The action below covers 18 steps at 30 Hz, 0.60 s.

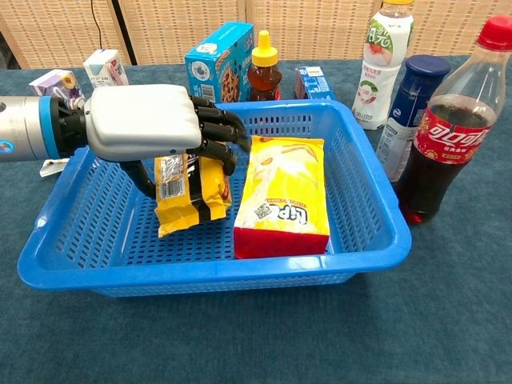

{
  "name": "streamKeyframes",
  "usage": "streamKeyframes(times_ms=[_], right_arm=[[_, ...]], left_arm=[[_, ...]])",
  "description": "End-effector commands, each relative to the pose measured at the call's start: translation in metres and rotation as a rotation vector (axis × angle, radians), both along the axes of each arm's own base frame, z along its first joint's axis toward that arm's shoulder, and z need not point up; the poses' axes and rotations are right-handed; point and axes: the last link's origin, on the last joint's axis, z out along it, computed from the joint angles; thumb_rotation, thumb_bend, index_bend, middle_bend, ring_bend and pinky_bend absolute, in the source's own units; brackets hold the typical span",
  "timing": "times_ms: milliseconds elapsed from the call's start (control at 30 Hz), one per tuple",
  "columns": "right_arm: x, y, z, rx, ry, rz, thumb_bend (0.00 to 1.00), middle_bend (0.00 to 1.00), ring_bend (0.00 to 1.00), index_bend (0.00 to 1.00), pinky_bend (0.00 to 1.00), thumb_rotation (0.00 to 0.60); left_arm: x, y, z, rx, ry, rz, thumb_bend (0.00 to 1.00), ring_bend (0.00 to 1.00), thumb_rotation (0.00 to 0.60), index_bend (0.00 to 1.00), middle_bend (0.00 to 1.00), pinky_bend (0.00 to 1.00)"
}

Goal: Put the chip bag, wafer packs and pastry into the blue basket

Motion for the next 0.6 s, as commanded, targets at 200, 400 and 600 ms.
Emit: streamKeyframes(times_ms=[200, 400, 600], right_arm=[[0.001, 0.001, 0.000, 0.004, 0.000, 0.001, 0.00, 0.00, 0.00, 0.00, 0.00, 0.600], [0.002, 0.002, -0.002, 0.013, 0.000, 0.006, 0.00, 0.00, 0.00, 0.00, 0.00, 0.600], [0.004, 0.003, -0.004, 0.023, 0.009, 0.014, 0.00, 0.00, 0.00, 0.00, 0.00, 0.600]], left_arm=[[0.010, -0.006, 0.001, 0.002, -0.052, -0.002, 0.23, 0.00, 0.597, 0.00, 0.00, 0.16], [0.002, -0.007, 0.022, -0.001, -0.088, -0.006, 0.20, 0.00, 0.513, 0.00, 0.00, 0.12], [-0.003, -0.007, 0.032, 0.020, -0.097, 0.039, 0.12, 0.00, 0.473, 0.00, 0.00, 0.06]])
